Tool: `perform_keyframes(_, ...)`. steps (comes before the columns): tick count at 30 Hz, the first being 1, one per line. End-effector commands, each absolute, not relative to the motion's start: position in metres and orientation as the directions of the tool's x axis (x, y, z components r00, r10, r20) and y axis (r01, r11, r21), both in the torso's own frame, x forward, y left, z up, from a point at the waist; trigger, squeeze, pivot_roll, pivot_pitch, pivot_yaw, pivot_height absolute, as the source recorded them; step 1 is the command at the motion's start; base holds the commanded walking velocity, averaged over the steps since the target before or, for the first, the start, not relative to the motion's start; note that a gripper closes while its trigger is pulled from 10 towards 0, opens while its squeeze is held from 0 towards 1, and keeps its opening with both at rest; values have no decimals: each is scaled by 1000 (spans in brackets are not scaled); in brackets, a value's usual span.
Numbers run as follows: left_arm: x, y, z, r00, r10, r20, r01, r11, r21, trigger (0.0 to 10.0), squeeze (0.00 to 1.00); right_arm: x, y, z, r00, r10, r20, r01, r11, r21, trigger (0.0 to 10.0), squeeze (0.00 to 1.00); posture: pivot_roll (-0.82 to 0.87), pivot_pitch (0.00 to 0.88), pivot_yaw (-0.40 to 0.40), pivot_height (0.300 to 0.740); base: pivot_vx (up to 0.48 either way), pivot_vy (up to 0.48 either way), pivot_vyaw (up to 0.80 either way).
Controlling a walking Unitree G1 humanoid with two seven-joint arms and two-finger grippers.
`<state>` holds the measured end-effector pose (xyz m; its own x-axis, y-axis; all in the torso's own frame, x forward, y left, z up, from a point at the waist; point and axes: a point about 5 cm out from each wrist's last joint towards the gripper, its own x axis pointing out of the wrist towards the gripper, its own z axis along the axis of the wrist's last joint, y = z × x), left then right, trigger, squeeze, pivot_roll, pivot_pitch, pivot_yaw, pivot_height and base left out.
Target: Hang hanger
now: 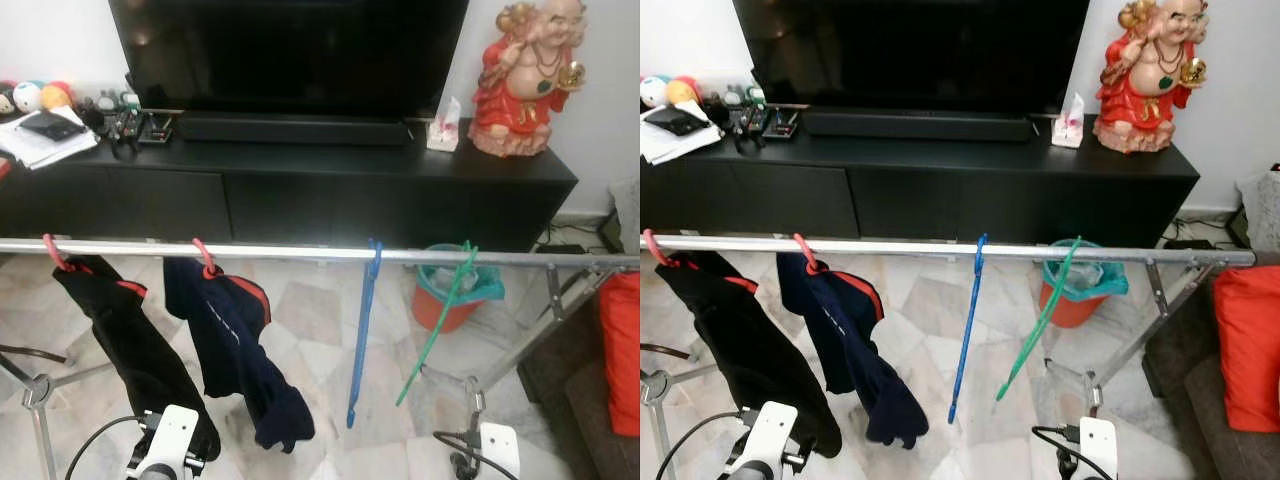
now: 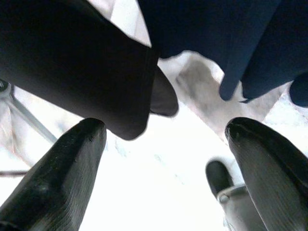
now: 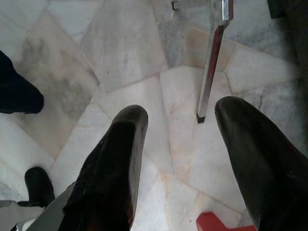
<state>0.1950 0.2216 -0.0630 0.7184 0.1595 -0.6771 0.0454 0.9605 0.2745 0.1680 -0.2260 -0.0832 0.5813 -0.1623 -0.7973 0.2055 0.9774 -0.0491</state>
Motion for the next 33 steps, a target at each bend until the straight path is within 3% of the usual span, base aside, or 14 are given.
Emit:
perform_keyframes(1, 188, 221, -70, 667, 178, -724, 25, 965, 260, 10000, 0, 167, -227, -84, 569, -167, -805, 202, 977, -60, 10000, 0, -96, 0, -42, 740, 0, 0, 0)
perform_keyframes(5, 187, 215, -74, 637, 149, -757, 58, 969, 239, 10000, 0, 167, -227, -84, 566, -168, -807, 203, 977, -62, 10000, 0, -102, 0, -38, 740, 0, 0, 0)
perform_keyframes(9, 192, 216, -73, 619, 177, -765, -38, 980, 196, 10000, 0, 166, -226, -84, 561, -169, -811, 193, 979, -71, 10000, 0, -108, 0, -33, 740, 0, 0, 0)
perform_keyframes(14, 194, 213, -73, 619, 171, -767, -35, 981, 191, 10000, 0, 166, -225, -85, 560, -165, -812, 191, 979, -68, 10000, 0, -111, 0, -29, 740, 0, 0, 80)
perform_keyframes(33, 175, 216, -83, 563, 189, -804, -43, 979, 200, 10000, 0, 164, -220, -86, 559, -158, -814, 213, 976, -43, 10000, 0, -126, 0, -5, 740, 0, 0, 42)
